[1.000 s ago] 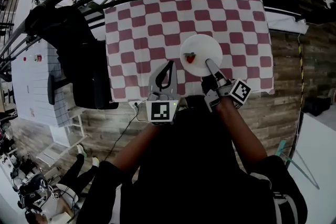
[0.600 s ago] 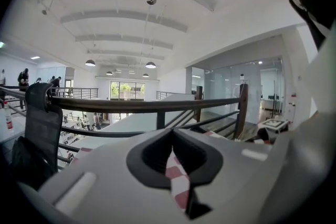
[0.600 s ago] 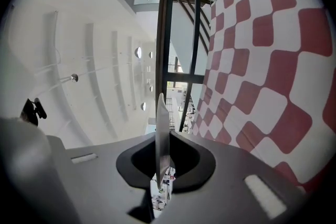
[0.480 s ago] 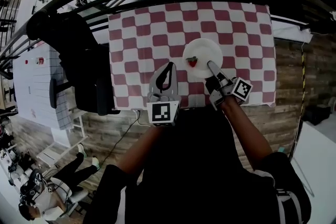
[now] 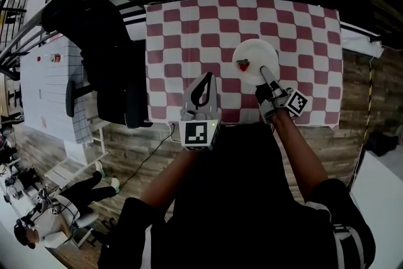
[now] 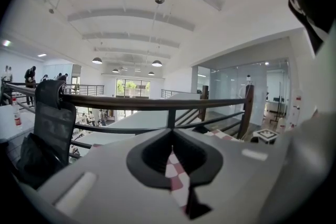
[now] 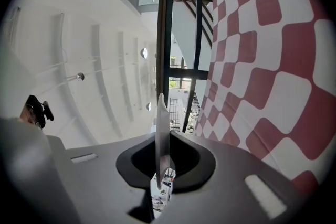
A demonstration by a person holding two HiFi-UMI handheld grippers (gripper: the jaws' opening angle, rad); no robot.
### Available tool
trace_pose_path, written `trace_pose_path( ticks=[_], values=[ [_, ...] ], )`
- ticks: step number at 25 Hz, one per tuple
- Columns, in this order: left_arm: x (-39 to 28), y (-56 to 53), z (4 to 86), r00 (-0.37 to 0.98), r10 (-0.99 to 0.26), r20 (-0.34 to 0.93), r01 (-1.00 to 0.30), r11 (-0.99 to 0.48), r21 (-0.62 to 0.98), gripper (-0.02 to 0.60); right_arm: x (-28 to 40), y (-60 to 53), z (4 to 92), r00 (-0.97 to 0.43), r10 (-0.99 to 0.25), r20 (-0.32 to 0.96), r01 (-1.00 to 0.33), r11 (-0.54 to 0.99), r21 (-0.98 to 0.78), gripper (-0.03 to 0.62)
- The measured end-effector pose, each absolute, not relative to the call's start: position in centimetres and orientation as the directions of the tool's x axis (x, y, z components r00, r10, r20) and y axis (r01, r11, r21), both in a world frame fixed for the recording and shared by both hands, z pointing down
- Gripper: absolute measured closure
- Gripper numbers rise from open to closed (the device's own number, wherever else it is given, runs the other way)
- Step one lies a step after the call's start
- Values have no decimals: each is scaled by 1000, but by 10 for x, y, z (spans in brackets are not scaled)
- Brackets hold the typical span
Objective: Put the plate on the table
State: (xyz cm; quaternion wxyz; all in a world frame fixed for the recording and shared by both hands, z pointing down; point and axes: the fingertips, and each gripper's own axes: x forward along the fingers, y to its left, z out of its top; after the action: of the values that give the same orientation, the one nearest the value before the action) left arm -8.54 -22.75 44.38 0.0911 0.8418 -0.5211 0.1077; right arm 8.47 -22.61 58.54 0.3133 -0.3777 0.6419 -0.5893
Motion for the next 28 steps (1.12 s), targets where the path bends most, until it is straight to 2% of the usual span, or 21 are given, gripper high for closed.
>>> trace_pose_path(
  ticks=[13,25,28],
  values=[
    [-52,-238,453,455,-846,279,-886,-462,45,572,88,-238,618,-510,-857,67,-144,8,-989,577],
    [-13,-249,492,403,-863,306,-912,-408,50,572,95,-244,663,-520,-837,168,-190,-79,-979,577],
    [4,-240,491,431,-856,285,-899,-433,58,572,93,-246,674,-524,-833,178,-183,-94,-979,577]
  ],
)
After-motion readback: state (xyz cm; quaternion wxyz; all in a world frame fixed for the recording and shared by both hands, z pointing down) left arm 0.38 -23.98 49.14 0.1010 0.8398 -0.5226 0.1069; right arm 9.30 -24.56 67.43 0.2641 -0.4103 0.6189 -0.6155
